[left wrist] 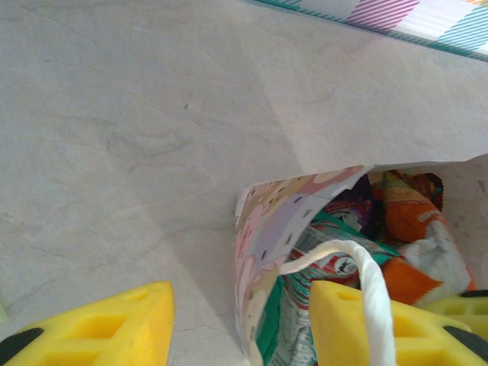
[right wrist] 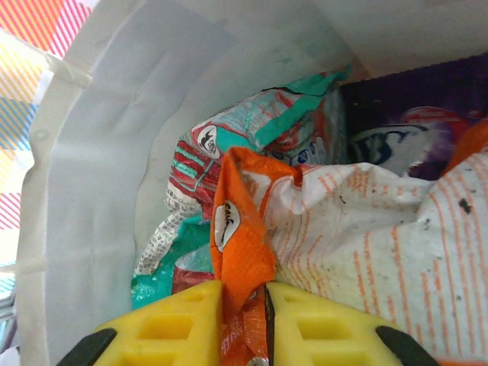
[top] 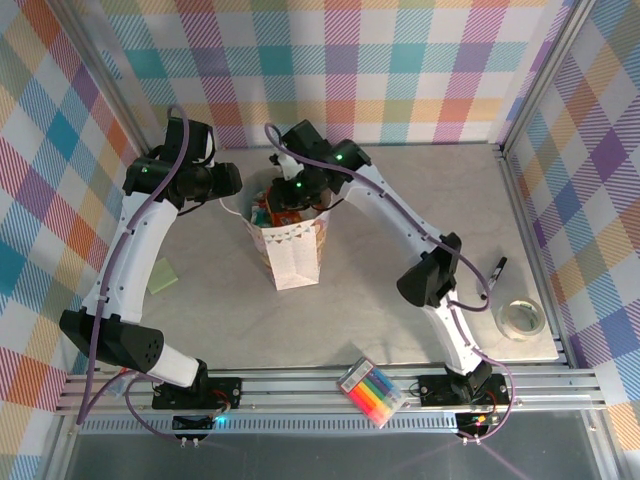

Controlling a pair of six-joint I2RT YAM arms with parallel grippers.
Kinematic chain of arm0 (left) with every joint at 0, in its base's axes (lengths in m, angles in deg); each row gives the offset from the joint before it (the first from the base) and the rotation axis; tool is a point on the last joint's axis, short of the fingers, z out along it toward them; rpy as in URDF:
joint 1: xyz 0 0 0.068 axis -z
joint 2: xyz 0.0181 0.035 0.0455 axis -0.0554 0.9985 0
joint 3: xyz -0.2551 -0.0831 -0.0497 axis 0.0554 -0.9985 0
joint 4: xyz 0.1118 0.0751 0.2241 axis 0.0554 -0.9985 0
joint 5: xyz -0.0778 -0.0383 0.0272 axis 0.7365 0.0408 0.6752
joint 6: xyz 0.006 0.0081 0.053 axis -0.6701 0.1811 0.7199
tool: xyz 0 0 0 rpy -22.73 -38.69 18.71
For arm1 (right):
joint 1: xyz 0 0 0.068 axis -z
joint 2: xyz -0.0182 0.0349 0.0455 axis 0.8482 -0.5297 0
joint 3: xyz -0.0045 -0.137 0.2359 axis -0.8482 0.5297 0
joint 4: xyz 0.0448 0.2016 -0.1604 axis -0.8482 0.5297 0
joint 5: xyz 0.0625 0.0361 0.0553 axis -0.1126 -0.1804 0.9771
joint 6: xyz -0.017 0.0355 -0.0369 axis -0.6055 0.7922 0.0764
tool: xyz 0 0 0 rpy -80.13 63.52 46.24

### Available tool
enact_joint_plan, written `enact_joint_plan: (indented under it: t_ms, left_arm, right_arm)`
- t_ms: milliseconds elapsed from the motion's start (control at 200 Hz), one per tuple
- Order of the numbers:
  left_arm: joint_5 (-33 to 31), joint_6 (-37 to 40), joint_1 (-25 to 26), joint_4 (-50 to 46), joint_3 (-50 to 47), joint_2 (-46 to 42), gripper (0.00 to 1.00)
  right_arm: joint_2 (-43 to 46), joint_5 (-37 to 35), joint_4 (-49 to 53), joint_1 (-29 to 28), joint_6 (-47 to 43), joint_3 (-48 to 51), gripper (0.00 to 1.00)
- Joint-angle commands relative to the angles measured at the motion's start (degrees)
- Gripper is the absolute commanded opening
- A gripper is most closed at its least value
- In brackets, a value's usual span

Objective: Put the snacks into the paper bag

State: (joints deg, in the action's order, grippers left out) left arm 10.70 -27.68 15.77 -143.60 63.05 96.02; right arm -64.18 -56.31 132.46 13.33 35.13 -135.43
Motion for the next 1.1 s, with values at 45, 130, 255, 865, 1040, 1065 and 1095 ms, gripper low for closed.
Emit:
enact_joint_plan:
  t_ms: [45,130,255,865,1040,1065,1095]
  left_arm:
    - [1.8,0.6,-0.8,-0.9,2.0,0.0,0.5]
    - [2.9,0.7,-0.7,-0.9,2.3,-0.2,0.5]
    - [4.6,1.1,-0.7,-1.1,2.6,-0.5,0.5]
    - [6.5,1.0,-0.7,-3.4,4.1,0.5,0.49]
    - [7.0,1.0,-0.7,-3.5,4.5,1.5,0.47]
    - [7.1,0.9,-0.7,-3.5,4.5,1.7,0.46]
    - [7.3,0.8,-0.7,-3.4,4.7,1.9,0.44]
  right_arm:
    - [8.6,-7.4,1.3,0.4,-2.3,0.1,0.22]
    - [11.0,-9.0,0.9,0.4,-2.9,0.0,0.23]
    - [14.4,-11.6,0.6,0.4,-3.4,0.3,0.24]
    - [27.1,-22.5,-4.5,3.1,-0.2,19.5,0.62]
    - [27.9,-21.8,-8.1,5.2,0.7,22.3,0.63]
    - [27.6,-21.1,-8.4,5.5,0.8,22.3,0.61]
    - [27.1,-20.1,-8.9,5.9,0.7,22.1,0.58]
